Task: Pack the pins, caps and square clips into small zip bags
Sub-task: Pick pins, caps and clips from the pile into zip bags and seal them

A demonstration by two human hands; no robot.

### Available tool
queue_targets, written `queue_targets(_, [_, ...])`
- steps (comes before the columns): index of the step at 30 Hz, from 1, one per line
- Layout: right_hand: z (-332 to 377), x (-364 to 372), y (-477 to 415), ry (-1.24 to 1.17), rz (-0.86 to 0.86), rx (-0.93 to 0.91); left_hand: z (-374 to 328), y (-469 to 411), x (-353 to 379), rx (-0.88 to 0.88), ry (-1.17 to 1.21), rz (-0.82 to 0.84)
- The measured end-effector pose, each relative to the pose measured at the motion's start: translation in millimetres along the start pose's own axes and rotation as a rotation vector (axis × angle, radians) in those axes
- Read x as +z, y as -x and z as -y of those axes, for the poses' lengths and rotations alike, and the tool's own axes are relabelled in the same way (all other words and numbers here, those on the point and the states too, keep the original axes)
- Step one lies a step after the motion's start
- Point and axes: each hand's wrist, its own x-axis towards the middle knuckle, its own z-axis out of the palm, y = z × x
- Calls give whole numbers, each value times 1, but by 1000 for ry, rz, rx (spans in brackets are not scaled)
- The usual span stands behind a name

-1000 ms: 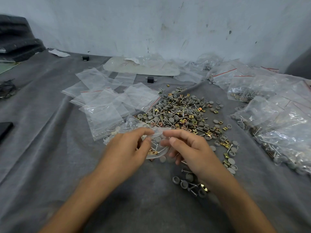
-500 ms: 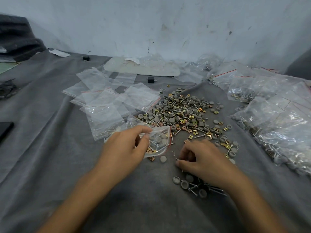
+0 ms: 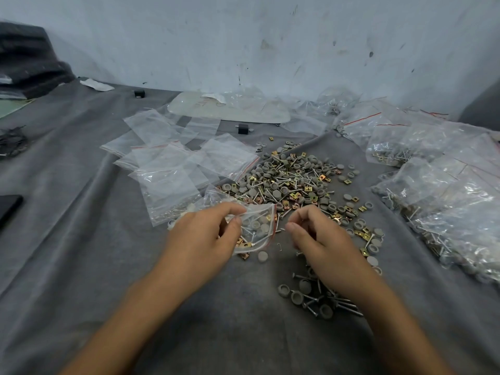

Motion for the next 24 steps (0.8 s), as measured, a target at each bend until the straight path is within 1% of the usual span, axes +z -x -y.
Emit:
queue_targets(4, [6,0,-1,-315,12,54,0,1,0,0,7,3])
queue_targets(8, [10,6,-1,-456,76,107,0,1,0,4,7,0])
queue_targets(12, [17,12,1,-458,190,99,1,1,1,-3,9,-5])
queue_targets(17, [16,0,0,-362,103,75,1,0,-1,-9,6,2])
queue_targets(24, [17,3,0,-368,128,42,-2,1,-1,-6,-5,14])
